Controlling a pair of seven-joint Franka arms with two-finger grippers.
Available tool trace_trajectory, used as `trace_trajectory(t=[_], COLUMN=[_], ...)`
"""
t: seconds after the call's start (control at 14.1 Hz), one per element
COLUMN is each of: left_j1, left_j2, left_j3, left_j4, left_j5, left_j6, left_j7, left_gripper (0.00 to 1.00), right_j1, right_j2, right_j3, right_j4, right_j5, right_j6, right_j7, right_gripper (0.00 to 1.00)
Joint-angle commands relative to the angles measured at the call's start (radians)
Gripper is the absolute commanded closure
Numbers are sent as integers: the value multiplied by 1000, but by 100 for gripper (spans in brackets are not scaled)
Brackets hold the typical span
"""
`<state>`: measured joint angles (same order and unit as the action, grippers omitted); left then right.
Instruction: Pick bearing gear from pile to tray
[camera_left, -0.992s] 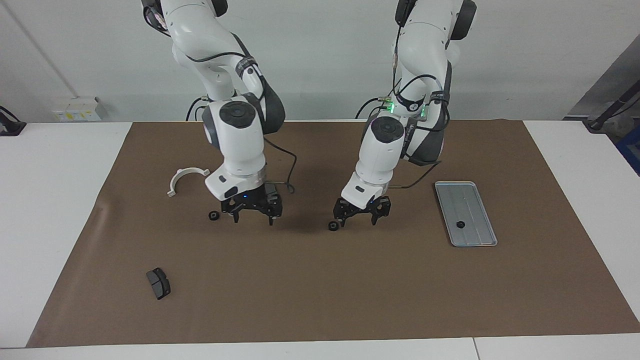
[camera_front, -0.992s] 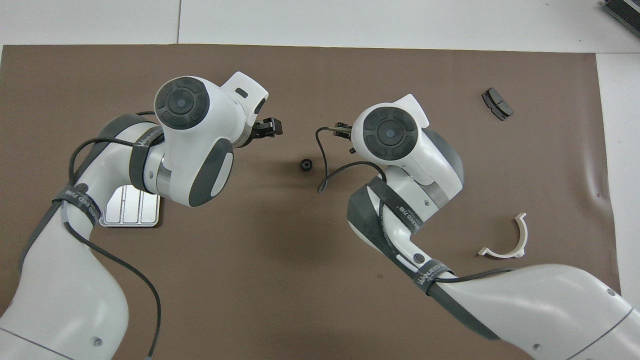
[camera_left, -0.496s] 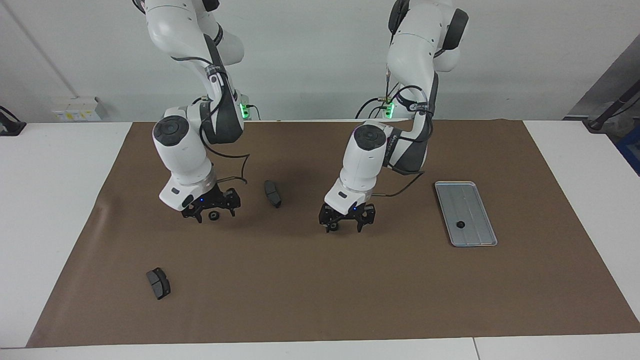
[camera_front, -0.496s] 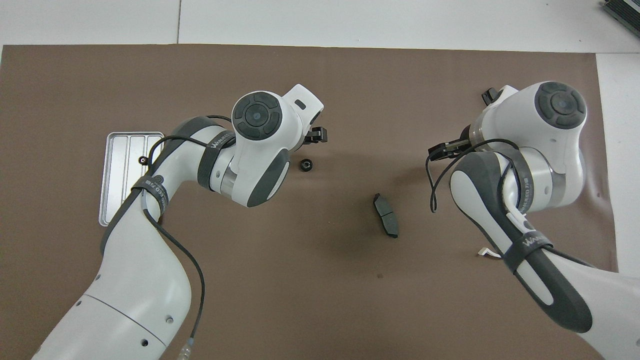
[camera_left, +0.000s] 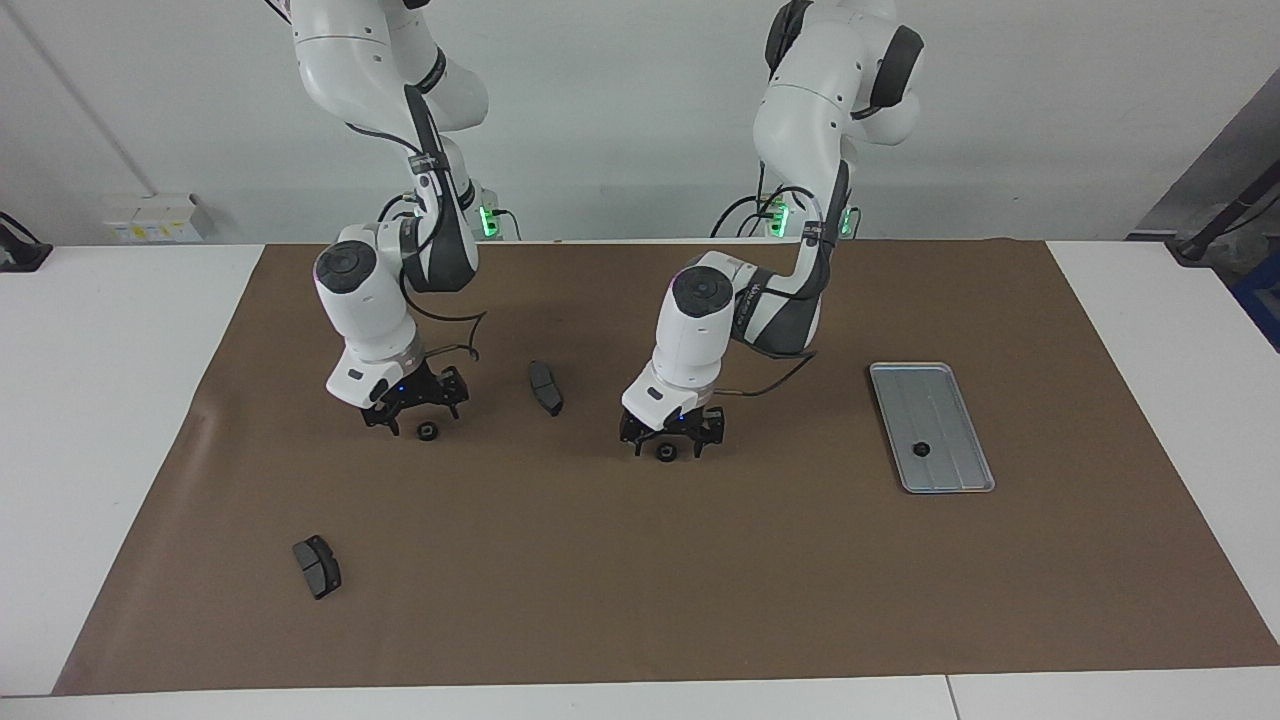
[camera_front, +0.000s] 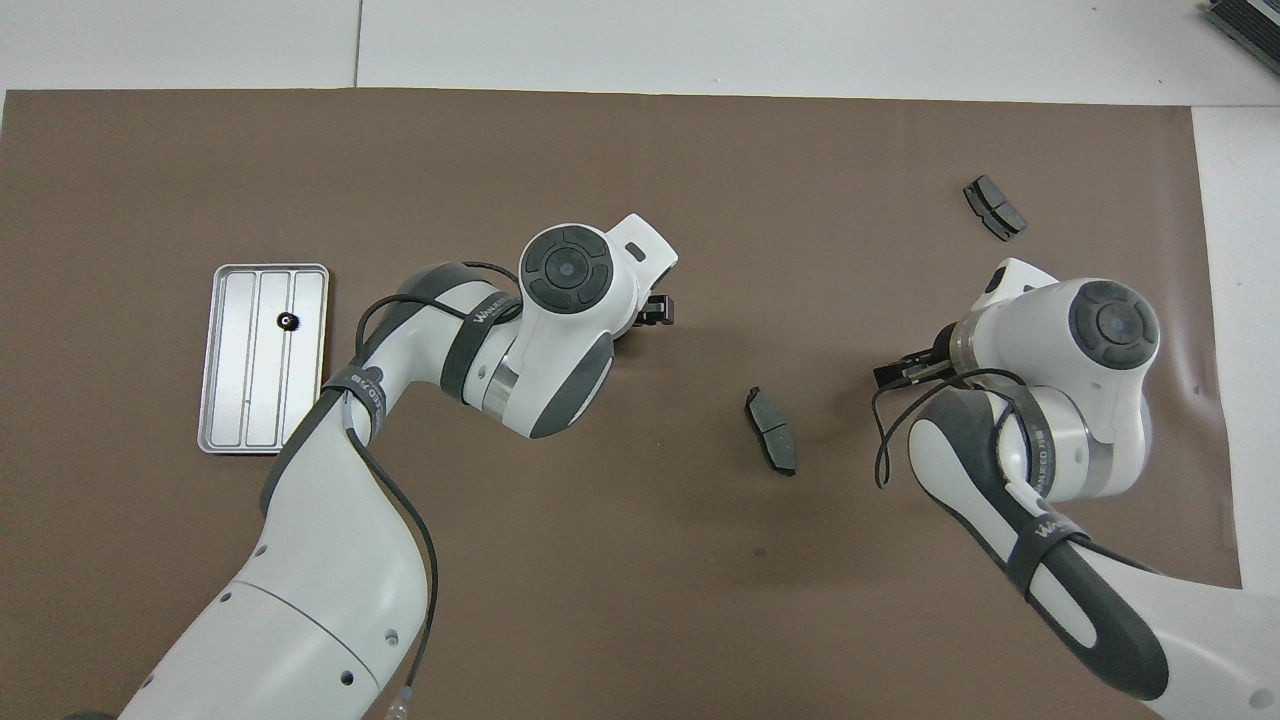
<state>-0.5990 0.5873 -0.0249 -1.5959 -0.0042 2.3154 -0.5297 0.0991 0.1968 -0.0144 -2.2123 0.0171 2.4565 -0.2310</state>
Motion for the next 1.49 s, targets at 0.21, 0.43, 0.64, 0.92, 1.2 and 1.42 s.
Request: trace_trajectory(t=[0.21,0.43,0.64,0.92,1.2,1.42], left_j1=[-22,-21,-22,-28,-24,31], left_j2=[-17,-17,-20,-26,-30,-29], left_j3=[16,14,14,14,14,22], left_j4=[-44,-56,-61,-76,-85,-11], left_j5=[16,15,15,15,15,10], left_j6=[22,55,47,41,33,-42], left_j7=[-1,4,5,7,8,13], left_gripper=[20,32,44,64,92,100], right_j1=[-2,-2,-2,-2,-2,1], right_j2=[-30,-17,-16,0,1,6], right_j3=[-18,-18,-18,-18,-18,-16], right_j4=[-46,-46,-47,-47,-46,-35], right_j5=[29,29,41,49,49,47], right_j6=[21,55,55,71,72,70], right_j7=[-99,-86,-86,-86,-83,-50], right_gripper=[16,21,30,35,59,100])
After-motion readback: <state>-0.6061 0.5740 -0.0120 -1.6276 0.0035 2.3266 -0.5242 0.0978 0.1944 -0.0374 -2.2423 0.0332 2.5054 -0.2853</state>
